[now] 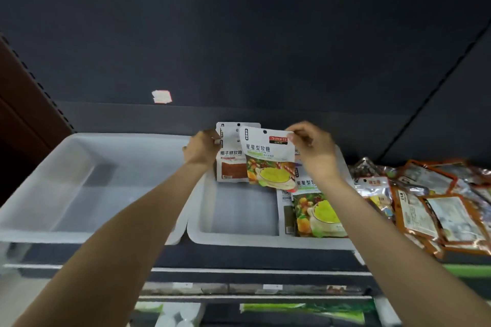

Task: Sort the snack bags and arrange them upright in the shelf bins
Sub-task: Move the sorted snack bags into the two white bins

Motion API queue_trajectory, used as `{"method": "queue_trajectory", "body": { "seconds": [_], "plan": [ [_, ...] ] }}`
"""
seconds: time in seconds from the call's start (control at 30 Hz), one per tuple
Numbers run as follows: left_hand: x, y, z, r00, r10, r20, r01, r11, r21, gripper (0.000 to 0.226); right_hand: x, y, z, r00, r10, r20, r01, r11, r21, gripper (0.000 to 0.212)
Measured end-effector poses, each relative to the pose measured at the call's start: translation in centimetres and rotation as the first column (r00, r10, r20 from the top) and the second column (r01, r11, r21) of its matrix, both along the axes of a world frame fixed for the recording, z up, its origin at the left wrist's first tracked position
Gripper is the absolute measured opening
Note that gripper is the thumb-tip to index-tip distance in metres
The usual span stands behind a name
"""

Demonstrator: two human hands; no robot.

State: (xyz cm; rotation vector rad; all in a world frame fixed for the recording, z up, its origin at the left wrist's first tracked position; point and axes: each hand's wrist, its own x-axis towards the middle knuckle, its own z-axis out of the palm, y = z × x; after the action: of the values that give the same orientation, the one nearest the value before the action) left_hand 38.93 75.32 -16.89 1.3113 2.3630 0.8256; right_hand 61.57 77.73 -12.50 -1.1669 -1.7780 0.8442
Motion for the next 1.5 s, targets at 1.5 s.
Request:
{"method": "queue_trajectory", "body": {
  "seconds": [1.5],
  "plan": [
    [19.0,-3.1,5.5,0.669,-0.562,-0.487,0.637,0.771,-0.014,0.029,14.5,-5.6,0.2,0.74,-0.145,0.657,0.081,0.989,0.127,0.029]
  ]
}}
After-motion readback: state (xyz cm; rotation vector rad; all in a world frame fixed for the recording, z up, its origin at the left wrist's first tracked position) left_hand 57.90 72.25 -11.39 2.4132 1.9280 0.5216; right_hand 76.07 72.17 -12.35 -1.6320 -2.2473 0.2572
